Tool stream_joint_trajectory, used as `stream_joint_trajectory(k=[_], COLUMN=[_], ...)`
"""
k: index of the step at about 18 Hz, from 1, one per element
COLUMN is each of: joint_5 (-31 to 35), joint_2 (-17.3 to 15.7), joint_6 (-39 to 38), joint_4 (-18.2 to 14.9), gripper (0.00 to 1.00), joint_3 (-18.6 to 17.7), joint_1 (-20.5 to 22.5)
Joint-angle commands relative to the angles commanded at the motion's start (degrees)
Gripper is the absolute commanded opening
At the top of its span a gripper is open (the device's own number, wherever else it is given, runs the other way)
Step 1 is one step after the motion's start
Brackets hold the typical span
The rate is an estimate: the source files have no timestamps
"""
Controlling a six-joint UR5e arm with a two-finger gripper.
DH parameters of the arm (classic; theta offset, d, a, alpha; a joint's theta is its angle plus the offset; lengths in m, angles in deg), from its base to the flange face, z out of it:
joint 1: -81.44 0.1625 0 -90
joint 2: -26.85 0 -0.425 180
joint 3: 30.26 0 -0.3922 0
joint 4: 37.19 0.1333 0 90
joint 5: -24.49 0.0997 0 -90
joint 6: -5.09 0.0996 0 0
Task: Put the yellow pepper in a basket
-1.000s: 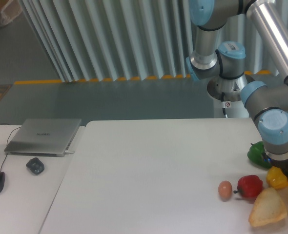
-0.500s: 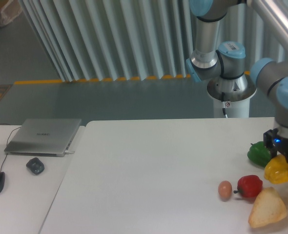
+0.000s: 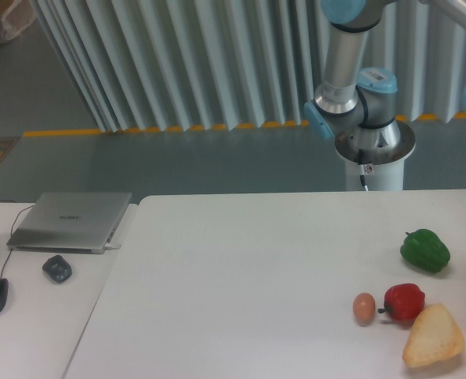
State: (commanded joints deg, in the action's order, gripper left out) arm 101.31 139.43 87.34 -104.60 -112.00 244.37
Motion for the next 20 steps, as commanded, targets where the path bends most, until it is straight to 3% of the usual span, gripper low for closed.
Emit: stream_joint_trajectory(k=[5,9,12,14,17,18,20], joint_5=[1.57,14.38,18.19,18.11,17.67,17.67,16.97], joint_2=[2.56,2.47,2.91,3.08,3.17,3.17,3.00], joint_6=[11.33,16.17,17.95,18.12,18.12,18.12,18.12], joint_4=[2.72,2.55,2.72,2.73,2.73,2.73,2.55], gripper=[0.41,0.44,0.47,0.57,0.95,1.00,1.00], joint_3=[0.35,0.53,0.53,0.44,0.35,0.27,0.26], joint_1=[4.05,1.78,0.02,-0.25,-0.51,-0.60,-0.69])
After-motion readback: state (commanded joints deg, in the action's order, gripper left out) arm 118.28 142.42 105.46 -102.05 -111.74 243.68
